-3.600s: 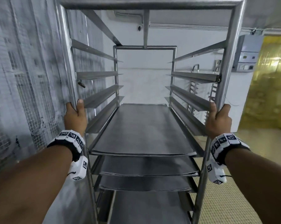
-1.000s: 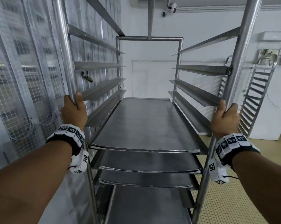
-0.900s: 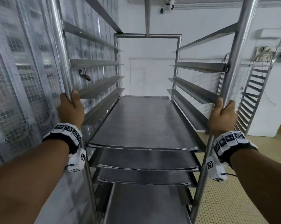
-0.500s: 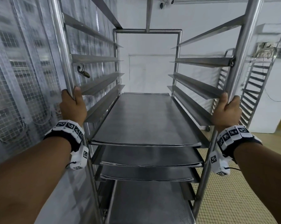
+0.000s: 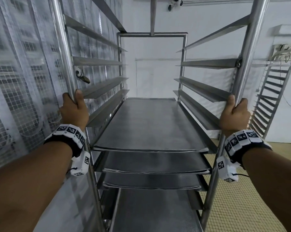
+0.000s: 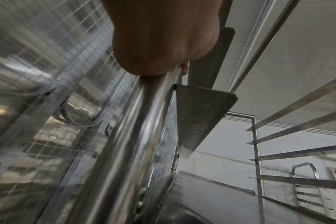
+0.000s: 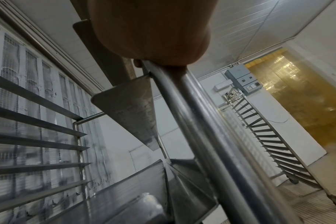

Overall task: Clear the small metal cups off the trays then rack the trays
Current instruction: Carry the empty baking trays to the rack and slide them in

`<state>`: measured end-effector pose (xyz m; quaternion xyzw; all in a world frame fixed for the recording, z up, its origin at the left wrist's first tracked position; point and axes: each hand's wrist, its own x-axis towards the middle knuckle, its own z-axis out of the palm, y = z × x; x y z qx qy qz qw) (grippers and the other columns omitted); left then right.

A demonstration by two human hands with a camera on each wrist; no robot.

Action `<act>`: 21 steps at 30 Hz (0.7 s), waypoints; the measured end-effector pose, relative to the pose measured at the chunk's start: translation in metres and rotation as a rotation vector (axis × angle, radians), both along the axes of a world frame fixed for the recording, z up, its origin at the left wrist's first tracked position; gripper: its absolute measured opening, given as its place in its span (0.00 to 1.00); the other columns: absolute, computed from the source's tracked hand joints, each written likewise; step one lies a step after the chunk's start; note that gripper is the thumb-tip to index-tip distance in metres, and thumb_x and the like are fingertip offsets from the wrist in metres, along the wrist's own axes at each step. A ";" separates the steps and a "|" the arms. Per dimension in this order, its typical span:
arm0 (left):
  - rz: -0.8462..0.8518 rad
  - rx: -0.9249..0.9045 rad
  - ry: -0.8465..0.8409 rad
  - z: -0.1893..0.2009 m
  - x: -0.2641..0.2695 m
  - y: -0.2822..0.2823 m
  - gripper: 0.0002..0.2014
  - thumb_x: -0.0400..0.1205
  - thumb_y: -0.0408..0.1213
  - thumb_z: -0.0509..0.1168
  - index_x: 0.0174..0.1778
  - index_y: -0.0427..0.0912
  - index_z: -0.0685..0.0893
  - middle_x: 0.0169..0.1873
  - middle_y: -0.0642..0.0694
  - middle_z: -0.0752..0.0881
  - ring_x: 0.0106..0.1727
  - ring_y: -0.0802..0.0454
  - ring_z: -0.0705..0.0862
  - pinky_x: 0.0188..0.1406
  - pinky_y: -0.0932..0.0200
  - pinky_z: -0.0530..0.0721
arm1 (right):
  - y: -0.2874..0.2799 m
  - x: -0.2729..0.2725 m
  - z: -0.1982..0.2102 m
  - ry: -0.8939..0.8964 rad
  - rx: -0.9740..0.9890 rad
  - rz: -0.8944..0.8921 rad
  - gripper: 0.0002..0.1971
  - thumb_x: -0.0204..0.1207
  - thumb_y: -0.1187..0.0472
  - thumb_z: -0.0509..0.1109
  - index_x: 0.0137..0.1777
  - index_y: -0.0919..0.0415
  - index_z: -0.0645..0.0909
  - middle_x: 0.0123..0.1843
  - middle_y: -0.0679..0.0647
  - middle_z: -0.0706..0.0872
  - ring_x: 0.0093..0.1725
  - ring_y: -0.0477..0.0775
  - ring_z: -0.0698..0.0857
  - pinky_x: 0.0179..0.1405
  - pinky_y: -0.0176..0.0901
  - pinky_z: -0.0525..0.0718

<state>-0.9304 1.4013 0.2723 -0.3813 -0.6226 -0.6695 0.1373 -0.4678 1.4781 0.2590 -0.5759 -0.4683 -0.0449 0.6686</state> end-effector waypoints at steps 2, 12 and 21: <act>0.016 -0.002 0.015 0.000 -0.002 0.012 0.31 0.89 0.61 0.50 0.60 0.32 0.76 0.42 0.33 0.84 0.42 0.35 0.84 0.36 0.47 0.76 | 0.014 -0.002 -0.001 -0.013 -0.020 0.001 0.35 0.81 0.27 0.45 0.56 0.63 0.70 0.45 0.72 0.85 0.44 0.75 0.84 0.41 0.59 0.79; 0.016 -0.004 0.001 0.002 -0.008 0.086 0.31 0.89 0.61 0.50 0.58 0.31 0.76 0.39 0.37 0.81 0.41 0.31 0.84 0.35 0.43 0.78 | 0.091 -0.016 0.001 -0.009 0.060 0.062 0.31 0.85 0.35 0.52 0.54 0.69 0.72 0.45 0.76 0.84 0.45 0.77 0.83 0.43 0.61 0.79; 0.010 -0.021 -0.001 -0.001 -0.015 0.162 0.29 0.90 0.59 0.50 0.62 0.31 0.75 0.49 0.26 0.86 0.50 0.27 0.84 0.40 0.47 0.71 | 0.149 -0.026 0.004 -0.006 -0.038 0.024 0.27 0.88 0.41 0.53 0.57 0.70 0.72 0.48 0.79 0.83 0.47 0.78 0.83 0.39 0.54 0.66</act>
